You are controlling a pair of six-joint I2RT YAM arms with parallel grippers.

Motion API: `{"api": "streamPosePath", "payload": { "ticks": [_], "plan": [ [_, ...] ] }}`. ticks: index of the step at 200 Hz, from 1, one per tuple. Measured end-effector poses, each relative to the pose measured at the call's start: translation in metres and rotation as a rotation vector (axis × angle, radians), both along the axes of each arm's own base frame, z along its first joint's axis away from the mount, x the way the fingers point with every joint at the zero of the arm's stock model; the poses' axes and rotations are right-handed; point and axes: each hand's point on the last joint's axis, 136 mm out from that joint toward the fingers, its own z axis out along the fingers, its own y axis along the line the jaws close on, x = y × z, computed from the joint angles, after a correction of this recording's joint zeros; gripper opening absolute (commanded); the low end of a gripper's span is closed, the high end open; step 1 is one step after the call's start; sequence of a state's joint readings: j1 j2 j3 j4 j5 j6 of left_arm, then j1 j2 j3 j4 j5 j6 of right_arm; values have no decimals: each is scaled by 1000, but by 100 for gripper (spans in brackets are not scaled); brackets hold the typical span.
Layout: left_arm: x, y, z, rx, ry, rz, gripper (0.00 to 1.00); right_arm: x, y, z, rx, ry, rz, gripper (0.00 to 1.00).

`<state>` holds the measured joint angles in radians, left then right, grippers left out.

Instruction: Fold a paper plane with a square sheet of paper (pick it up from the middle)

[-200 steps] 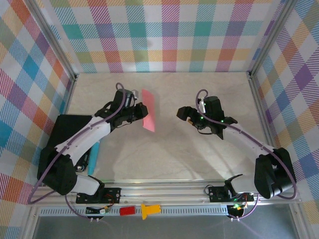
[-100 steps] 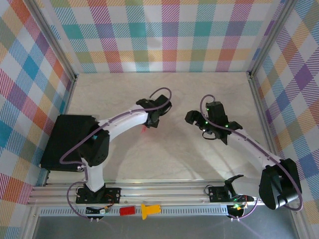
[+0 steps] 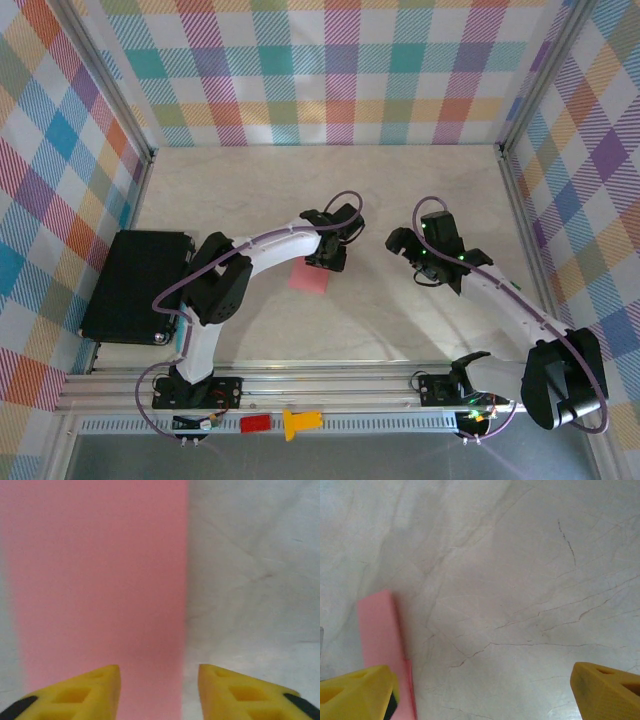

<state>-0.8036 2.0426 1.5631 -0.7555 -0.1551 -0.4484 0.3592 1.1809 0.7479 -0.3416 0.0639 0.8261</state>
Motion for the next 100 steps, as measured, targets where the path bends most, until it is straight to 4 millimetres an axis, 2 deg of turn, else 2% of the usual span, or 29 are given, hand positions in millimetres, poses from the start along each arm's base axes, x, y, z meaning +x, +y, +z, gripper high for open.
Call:
{"api": "streamPosePath", "payload": {
  "ticks": [10, 27, 40, 54, 68, 79, 100],
  "plan": [
    [-4, -4, 2, -54, 22, 0, 55, 0, 2, -4, 4, 16, 6, 92],
    [-6, -6, 10, -160, 43, 20, 60, -1, 9, -13, 22, 57, 26, 84],
    [-4, 2, 22, -236, 43, 50, 64, 1, 17, -18, 38, 84, 50, 79],
    [2, 21, 37, -311, 25, 102, 70, 3, 31, -22, 52, 104, 88, 72],
    [9, 44, 50, -375, -8, 160, 76, 5, 55, -23, 60, 116, 148, 64],
    [12, 64, 58, -417, -31, 208, 81, 6, 81, -24, 64, 121, 217, 57],
    [14, 100, 59, -472, -49, 300, 89, 10, 131, -24, 75, 125, 327, 47]
  ]
}}
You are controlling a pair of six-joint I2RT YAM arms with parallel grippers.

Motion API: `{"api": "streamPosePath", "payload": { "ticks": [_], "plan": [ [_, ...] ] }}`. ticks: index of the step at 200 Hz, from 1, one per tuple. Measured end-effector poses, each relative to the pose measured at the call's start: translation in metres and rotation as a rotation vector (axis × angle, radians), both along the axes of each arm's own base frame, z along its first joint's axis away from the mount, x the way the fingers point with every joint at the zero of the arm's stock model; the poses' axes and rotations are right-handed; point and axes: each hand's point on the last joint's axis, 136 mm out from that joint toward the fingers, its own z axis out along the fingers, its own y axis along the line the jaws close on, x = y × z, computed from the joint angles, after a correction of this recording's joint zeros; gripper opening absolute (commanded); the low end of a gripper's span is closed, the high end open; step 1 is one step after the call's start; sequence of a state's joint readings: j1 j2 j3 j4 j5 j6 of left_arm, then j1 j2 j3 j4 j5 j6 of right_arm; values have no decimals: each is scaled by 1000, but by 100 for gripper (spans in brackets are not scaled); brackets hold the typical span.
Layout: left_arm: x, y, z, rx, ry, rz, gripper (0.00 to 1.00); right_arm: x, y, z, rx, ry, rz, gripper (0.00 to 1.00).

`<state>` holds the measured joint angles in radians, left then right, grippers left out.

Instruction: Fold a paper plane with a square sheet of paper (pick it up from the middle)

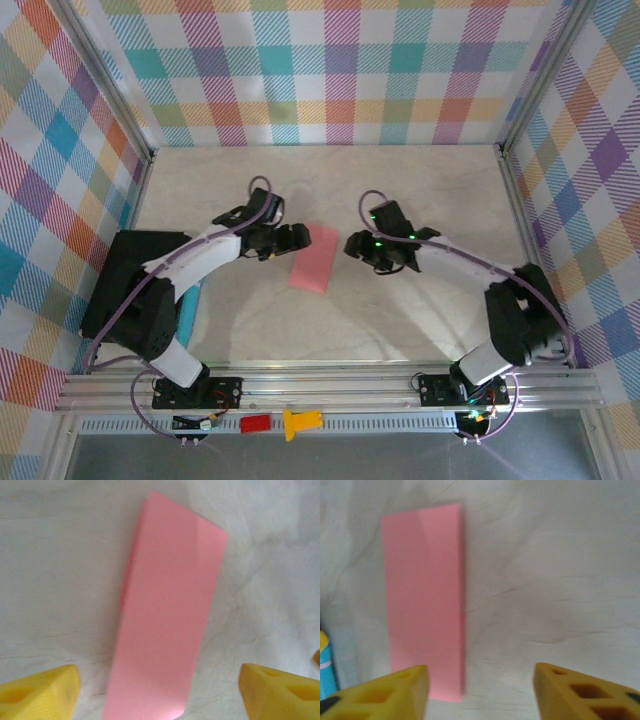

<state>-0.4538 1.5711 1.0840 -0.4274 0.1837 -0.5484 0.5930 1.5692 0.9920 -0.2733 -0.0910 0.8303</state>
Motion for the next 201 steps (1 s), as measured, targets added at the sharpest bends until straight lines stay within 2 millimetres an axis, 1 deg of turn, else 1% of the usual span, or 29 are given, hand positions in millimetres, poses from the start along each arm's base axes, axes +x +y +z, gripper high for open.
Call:
{"api": "streamPosePath", "payload": {
  "ticks": [15, 30, 39, 54, 73, 101, 117, 150, 168, 185, 201],
  "plan": [
    [-2, 22, -7, -22, 20, 58, 95, 3, 29, -3, 12, 5, 57, 41],
    [-8, 38, -16, -24, 42, 90, 100, 3, 54, -11, 21, 21, 107, 39],
    [-11, 43, -19, -25, 51, 100, 100, 3, 66, -17, 24, 38, 131, 38],
    [-14, 46, -21, -26, 55, 105, 100, 4, 80, -27, 26, 63, 157, 38],
    [-15, 46, -21, -37, 52, 103, 100, 7, 90, -41, 17, 96, 175, 38],
    [-15, 43, -20, -52, 53, 98, 100, 6, 91, -63, -27, 149, 192, 40],
    [-15, 41, -19, -63, 57, 95, 100, 4, 89, -72, -55, 170, 204, 40],
    [-14, 37, -18, -93, 54, 95, 100, 2, 87, -73, -91, 153, 268, 41],
    [-16, 33, -20, -123, 61, 88, 100, 0, 84, -73, -117, 117, 338, 42],
    [-18, 28, -24, -159, 72, 84, 100, -7, 75, -74, -153, 74, 414, 42],
    [-19, 22, -28, -203, 84, 82, 100, -18, 65, -72, -182, 56, 481, 42]
  ]
}}
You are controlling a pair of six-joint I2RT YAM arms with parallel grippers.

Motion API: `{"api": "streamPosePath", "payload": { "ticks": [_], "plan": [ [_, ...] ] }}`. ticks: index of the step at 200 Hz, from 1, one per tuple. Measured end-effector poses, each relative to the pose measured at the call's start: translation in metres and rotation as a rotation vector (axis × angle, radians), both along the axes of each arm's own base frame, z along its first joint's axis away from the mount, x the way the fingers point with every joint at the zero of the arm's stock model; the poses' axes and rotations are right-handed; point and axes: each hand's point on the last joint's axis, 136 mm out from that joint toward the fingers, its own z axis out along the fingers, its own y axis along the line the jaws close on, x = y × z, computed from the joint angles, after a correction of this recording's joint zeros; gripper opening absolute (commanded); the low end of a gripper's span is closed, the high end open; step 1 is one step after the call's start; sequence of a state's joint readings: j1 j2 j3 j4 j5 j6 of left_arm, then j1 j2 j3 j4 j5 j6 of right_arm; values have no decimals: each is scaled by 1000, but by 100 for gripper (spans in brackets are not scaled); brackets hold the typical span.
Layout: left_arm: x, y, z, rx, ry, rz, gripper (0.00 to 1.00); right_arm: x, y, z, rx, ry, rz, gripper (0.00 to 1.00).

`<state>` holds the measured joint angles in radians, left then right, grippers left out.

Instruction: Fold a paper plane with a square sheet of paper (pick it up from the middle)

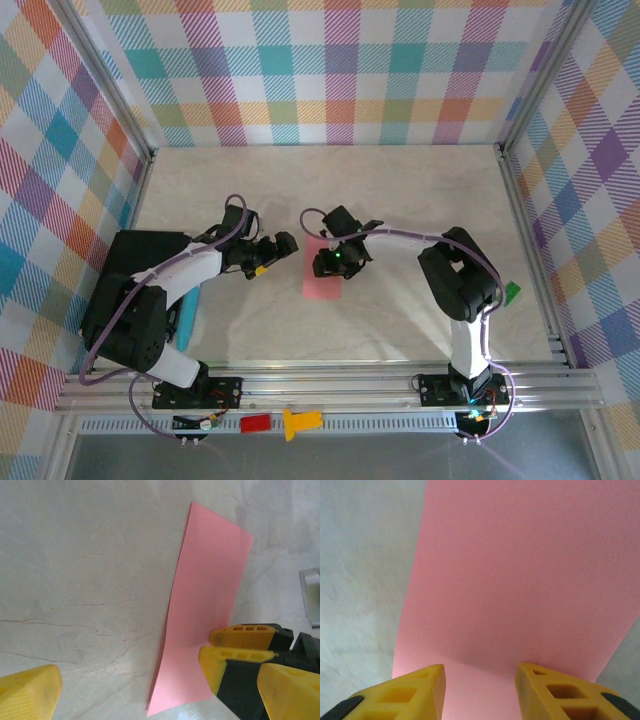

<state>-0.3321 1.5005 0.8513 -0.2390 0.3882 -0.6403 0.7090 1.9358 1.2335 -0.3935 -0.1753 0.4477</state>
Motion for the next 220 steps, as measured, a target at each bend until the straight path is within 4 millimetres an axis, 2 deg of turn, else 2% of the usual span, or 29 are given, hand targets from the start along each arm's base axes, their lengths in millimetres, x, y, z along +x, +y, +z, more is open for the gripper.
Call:
{"api": "streamPosePath", "payload": {
  "ticks": [31, 64, 79, 124, 178, 220],
  "plan": [
    [-6, -12, -8, -78, 30, 5, 100, -16, -9, 7, 19, 14, 16, 44],
    [-15, -28, -12, -118, 50, -3, 99, -11, -13, 35, 109, -9, -159, 40],
    [-21, -37, -12, -128, 53, -19, 97, -10, -16, 41, 142, -1, -229, 38],
    [-41, -56, -22, -142, 91, -58, 87, -8, -24, 24, 141, 72, -341, 35],
    [-56, -72, -29, -161, 126, -94, 65, -12, -26, -3, 118, 142, -374, 35],
    [-58, -74, -29, -166, 130, -97, 63, -9, -24, -3, 150, 156, -383, 36]
  ]
}}
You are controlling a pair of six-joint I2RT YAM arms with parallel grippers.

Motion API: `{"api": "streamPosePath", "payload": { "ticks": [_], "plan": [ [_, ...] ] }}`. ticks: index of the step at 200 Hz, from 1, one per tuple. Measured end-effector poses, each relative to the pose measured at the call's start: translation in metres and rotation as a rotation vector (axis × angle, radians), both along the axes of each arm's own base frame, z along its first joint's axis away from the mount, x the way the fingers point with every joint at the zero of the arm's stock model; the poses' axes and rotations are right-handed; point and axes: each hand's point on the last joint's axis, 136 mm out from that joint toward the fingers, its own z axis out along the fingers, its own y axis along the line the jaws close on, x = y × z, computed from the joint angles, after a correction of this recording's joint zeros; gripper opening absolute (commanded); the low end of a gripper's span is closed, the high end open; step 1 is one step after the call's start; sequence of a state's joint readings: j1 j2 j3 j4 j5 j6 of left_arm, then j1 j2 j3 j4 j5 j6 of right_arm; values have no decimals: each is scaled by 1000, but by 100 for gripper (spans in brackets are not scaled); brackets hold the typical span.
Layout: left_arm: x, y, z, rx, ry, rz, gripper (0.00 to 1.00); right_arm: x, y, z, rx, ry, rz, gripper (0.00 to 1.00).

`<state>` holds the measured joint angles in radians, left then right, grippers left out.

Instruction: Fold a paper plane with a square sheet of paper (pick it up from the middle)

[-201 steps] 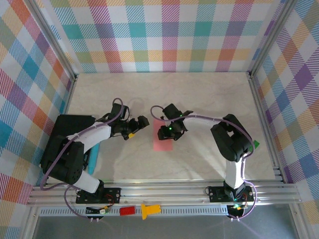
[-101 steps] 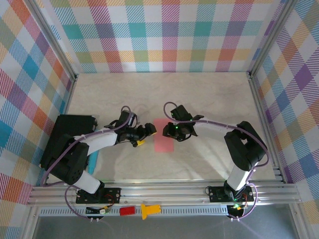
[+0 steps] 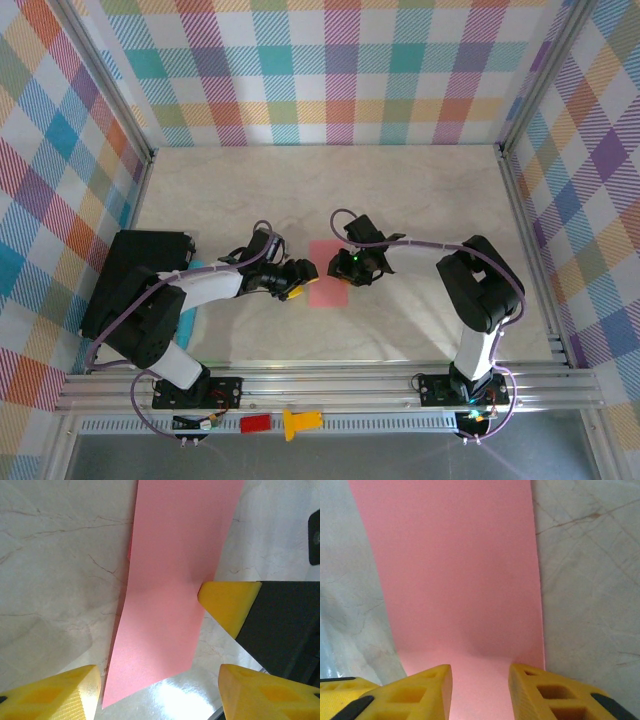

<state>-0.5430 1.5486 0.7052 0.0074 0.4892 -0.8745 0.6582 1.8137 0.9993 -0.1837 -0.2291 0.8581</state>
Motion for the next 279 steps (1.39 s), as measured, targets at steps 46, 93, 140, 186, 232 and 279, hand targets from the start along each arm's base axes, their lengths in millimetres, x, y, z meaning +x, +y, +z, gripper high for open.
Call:
{"api": "streamPosePath", "payload": {
  "ticks": [46, 93, 140, 186, 232, 279],
  "plan": [
    [-3, 2, -6, 10, 15, 1, 61, 2, 2, 0, 32, 15, -1, 36],
    [-7, 1, -11, 20, 27, -5, 53, 3, 5, 0, 72, 35, -7, 37],
    [-11, -1, -18, 31, 45, -18, 52, 5, 8, 1, 127, 49, -6, 39],
    [-11, 0, -23, 42, 52, -15, 46, 6, 8, 3, 198, 69, -8, 39],
    [-12, 1, -25, 46, 60, -14, 40, 7, 8, 5, 247, 88, -16, 39],
    [-9, -8, -21, 8, 39, -31, 39, 7, 8, 5, 258, 93, -16, 39]
  ]
}}
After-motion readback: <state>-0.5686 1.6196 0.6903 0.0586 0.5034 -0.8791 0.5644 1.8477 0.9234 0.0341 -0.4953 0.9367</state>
